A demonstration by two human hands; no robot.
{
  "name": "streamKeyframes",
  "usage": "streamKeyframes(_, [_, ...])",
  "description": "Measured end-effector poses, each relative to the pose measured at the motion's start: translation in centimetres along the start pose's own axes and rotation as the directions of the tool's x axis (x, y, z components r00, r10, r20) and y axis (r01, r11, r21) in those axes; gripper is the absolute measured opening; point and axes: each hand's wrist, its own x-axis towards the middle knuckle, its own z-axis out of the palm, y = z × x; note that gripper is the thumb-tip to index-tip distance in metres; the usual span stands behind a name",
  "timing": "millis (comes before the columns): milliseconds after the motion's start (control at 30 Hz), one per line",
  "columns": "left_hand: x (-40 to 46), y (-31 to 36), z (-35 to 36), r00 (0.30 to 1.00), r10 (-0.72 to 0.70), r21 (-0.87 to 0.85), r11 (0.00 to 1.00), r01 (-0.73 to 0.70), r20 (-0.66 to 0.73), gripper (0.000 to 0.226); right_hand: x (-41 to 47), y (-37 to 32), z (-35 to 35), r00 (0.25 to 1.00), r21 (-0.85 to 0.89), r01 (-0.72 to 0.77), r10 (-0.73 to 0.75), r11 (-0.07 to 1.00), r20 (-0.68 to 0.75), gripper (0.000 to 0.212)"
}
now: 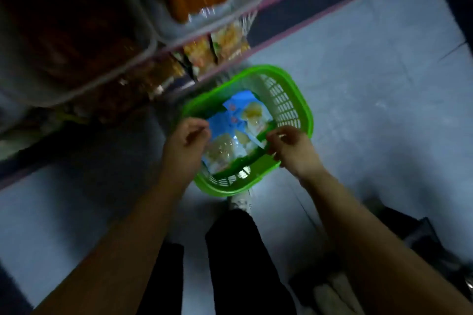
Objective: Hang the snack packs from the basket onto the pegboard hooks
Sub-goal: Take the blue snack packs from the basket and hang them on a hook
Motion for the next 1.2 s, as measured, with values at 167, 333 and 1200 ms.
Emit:
streamKeyframes(167, [10.8, -14.6, 7.2, 0.964, -0.266, 0.248, 0.933, 0.261, -0.014, 0.030, 14.1, 11.0, 3.1, 0.988, -0.448, -0.033, 0.097, 0.893, 0.120, 0.028])
streamKeyframes(333, [19.6, -22.5, 8.7, 0.951, -0.300, 0.574, 0.793, 0.204, 0.076, 0.059, 25.4, 16.2, 7.0, 0.981, -0.572, 0.035, 0.081, 0.820, 0.177, 0.056])
streamKeyframes(1200, [21.1, -24.5, 7.5, 0.837, -0.501, 0.262, 0.796, 0.546, -0.220, 0.043, 32.0, 17.2, 11.3, 0.963, -0.355, -0.230, 0.265, 0.906, 0.055, 0.123])
